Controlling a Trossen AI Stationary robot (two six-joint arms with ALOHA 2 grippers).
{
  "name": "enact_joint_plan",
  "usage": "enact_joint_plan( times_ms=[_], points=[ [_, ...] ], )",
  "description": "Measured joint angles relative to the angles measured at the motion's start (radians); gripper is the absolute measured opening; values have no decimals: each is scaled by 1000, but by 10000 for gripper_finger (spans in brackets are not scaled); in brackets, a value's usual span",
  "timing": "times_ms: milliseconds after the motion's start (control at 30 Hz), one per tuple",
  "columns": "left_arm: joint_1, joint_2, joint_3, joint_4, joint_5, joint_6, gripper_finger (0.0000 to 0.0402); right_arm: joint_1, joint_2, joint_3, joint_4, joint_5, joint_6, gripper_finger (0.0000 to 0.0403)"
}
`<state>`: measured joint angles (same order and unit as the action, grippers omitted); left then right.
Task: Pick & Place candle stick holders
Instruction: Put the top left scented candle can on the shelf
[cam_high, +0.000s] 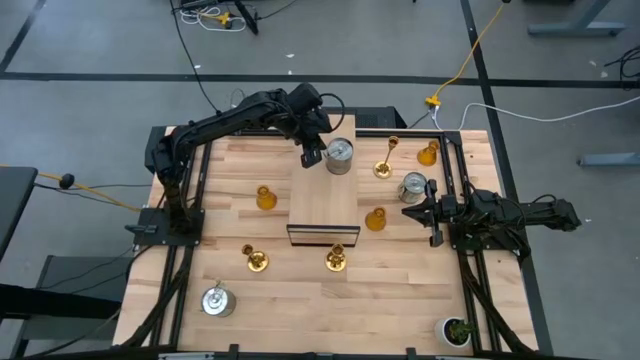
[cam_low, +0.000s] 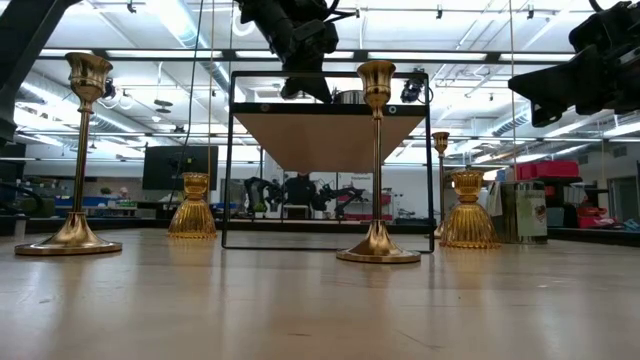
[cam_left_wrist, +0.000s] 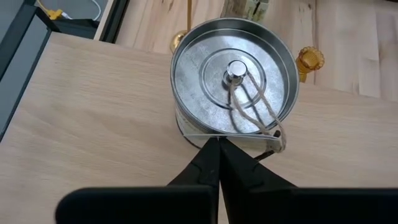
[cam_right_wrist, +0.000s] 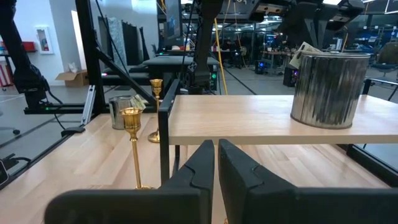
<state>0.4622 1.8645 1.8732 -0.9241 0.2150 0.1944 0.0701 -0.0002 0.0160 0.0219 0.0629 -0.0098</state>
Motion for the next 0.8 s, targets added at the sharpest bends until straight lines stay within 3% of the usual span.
enact_joint_plan(
  times_ms=[800],
  points=[
    [0, 1, 0, 19, 0, -1, 4, 0, 0, 0, 0, 0, 0, 27]
  ],
)
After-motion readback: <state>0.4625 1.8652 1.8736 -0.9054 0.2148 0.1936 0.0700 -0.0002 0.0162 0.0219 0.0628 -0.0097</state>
